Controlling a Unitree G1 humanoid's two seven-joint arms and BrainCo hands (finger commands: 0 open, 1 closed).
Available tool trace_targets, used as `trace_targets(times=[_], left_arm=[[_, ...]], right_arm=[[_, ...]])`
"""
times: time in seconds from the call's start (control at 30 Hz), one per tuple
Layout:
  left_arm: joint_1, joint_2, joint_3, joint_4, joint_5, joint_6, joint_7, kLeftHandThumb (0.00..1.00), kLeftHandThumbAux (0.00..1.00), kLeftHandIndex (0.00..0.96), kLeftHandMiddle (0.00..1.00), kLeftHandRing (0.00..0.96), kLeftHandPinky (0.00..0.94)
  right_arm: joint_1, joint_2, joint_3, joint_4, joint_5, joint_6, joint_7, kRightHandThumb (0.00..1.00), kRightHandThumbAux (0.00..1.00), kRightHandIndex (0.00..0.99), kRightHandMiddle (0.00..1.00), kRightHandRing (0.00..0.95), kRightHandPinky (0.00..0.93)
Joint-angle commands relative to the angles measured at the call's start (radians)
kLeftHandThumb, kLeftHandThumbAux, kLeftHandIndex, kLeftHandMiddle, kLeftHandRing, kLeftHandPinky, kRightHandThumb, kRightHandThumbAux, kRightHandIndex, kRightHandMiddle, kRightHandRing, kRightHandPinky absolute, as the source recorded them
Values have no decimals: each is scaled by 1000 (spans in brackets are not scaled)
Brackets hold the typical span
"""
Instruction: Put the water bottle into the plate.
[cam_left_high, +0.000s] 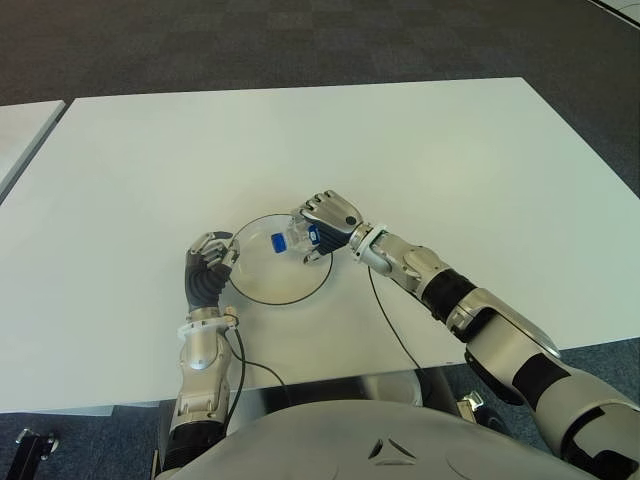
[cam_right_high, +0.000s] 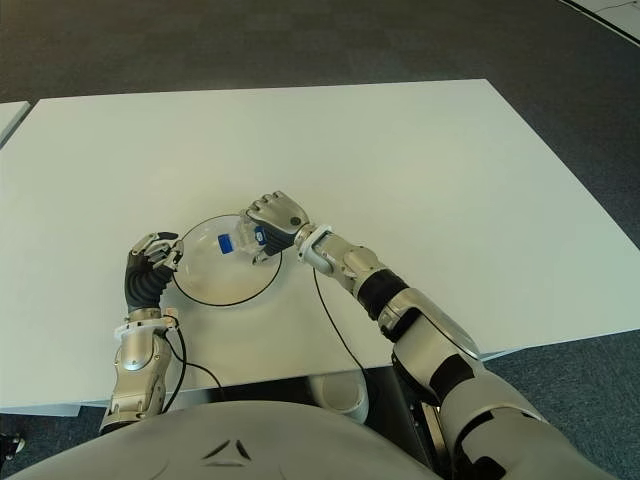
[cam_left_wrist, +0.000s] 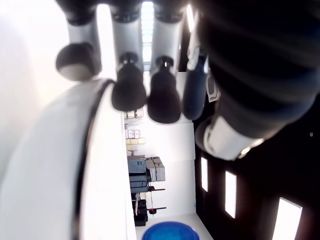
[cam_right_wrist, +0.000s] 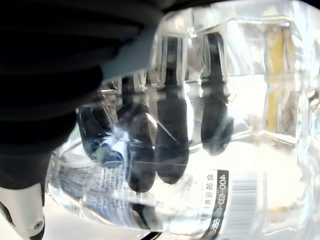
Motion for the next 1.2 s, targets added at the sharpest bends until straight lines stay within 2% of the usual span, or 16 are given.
trace_targets(times=[0.03, 0.2, 0.37, 0.77, 0.97, 1.2], left_arm=[[1, 0, 0, 24, 5, 22, 4, 700, 718, 433, 770, 779, 778], [0, -2, 1, 23, 2, 27, 5, 700, 718, 434, 768, 778, 769], [1, -5, 2, 13, -4, 48, 3, 701, 717, 434, 765, 774, 766], [-3, -6, 3, 19, 4, 34, 9, 701, 718, 434, 762, 771, 768], [0, -15, 5, 3, -2, 72, 13, 702, 716, 434, 752, 762, 757], [5, -24, 6, -11, -2, 81, 23, 704, 715, 435, 739, 747, 752]], right_arm=[[45, -35, 9, -25, -20, 19, 79, 708, 717, 440, 848, 860, 891], [17, -67, -24, -95, -10, -9, 85, 709, 717, 440, 879, 884, 908], [-18, -78, -36, -115, -28, -43, 54, 709, 718, 440, 895, 895, 911], [-61, -71, -35, -109, -65, -99, 28, 709, 718, 441, 891, 886, 898], [-82, -63, -24, -104, -67, -136, 54, 709, 718, 441, 894, 886, 900], [-104, -51, 0, -83, -81, -186, 76, 710, 717, 441, 894, 886, 898]])
